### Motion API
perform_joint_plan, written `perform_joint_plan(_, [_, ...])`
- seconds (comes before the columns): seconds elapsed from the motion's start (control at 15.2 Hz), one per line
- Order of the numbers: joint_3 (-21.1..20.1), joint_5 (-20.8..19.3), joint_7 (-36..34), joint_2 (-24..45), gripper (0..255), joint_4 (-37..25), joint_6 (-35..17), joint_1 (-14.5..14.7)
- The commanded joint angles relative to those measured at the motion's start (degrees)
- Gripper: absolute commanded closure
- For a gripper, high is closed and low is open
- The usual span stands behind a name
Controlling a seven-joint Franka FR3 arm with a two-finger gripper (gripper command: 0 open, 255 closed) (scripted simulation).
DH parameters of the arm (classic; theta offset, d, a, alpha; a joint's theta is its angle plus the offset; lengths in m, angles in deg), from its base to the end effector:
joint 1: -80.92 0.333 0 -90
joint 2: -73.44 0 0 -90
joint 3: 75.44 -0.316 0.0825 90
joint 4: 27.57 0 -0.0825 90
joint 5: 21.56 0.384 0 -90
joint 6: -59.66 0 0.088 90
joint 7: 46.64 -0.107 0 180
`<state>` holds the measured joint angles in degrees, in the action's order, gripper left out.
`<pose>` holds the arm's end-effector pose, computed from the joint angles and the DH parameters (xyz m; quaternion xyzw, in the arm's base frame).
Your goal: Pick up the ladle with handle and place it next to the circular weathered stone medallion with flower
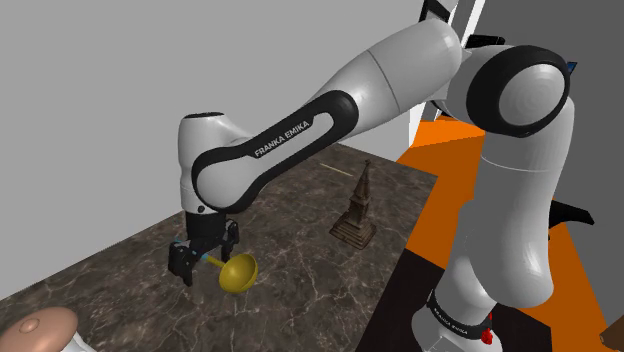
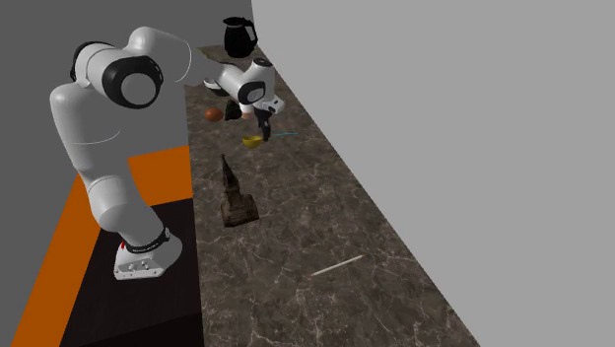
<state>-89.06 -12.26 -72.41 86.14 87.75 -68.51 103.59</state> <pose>0.4766 0.3508 0.3489 -0.9952 -0.0387 0.0434 0.0786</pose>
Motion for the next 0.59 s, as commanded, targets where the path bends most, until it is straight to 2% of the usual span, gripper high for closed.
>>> perform_joint_plan(0.0, [0.1,0.2,0.1,-1.7,0,-1.1,2.8,-0.3])
perform_joint_plan(0.13, [0.2,0.3,0.2,-3.2,0,-2.6,5.9,-0.7])
perform_joint_plan(0.53, [0.3,0.3,0.2,-3.2,0,-2.6,5.9,-0.7])
